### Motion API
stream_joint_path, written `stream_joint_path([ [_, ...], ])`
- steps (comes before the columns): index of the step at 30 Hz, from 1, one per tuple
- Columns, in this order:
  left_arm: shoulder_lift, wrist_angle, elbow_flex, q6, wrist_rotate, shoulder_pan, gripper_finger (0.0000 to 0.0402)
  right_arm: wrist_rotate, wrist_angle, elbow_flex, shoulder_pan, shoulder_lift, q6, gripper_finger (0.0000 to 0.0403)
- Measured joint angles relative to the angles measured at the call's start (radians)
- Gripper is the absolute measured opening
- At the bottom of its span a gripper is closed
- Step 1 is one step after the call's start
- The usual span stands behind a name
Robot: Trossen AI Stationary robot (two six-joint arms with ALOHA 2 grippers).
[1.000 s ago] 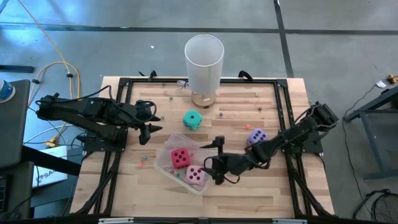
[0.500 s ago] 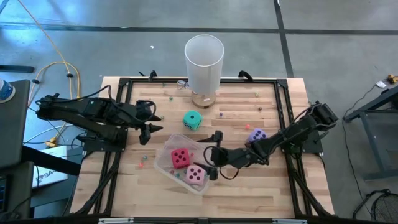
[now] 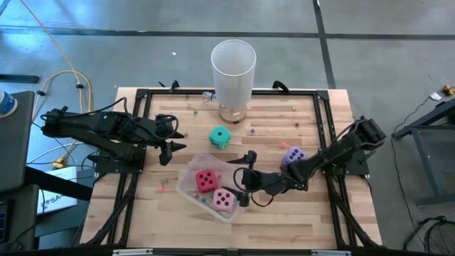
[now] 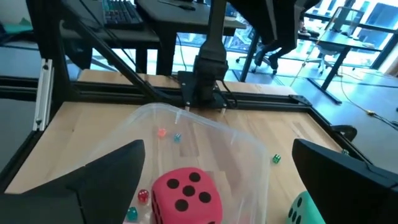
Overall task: Pick & Place Dice
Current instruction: Put the big purple dice into the transparent bin
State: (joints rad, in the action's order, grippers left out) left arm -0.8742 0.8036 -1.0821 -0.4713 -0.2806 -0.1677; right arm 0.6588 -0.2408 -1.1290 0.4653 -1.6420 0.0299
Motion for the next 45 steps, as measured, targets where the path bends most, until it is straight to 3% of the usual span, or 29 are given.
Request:
stream_joint_path([
  [13,0.000,0.000,0.000,0.000,0.000,0.000,0.0186,0.065,0.012,0.000,0.021,-0.009,0.009,0.0400],
  [19,0.000,0.000,0.000,0.000,0.000,0.000,0.0186,0.105,0.200,0.000,0.053,0.058,-0.096,0.0400],
  [25,0.000,0.000,0.000,0.000,0.000,0.000,0.0186,0.096,0.612,-0.001,0.076,0.219,0.255,0.0400],
  [29,0.000,0.000,0.000,0.000,0.000,0.000,0.0186,0.051,1.021,-0.002,0.051,0.327,0.580,0.0400],
  [33,0.000,0.000,0.000,0.000,0.000,0.000,0.0186,0.042,1.368,-0.002,0.035,0.372,0.843,0.0400],
  [36,0.000,-0.018,0.000,0.000,-0.004,0.000,0.0186,-0.025,1.514,-0.002,0.036,0.385,0.975,0.0400],
  [39,0.000,-0.048,0.000,0.000,-0.004,0.000,0.0186,-0.077,1.582,0.002,0.027,0.394,1.016,0.0400],
  [45,0.000,-0.134,0.000,0.000,-0.005,0.000,0.0186,-0.244,1.567,0.067,-0.074,0.455,0.902,0.0394],
])
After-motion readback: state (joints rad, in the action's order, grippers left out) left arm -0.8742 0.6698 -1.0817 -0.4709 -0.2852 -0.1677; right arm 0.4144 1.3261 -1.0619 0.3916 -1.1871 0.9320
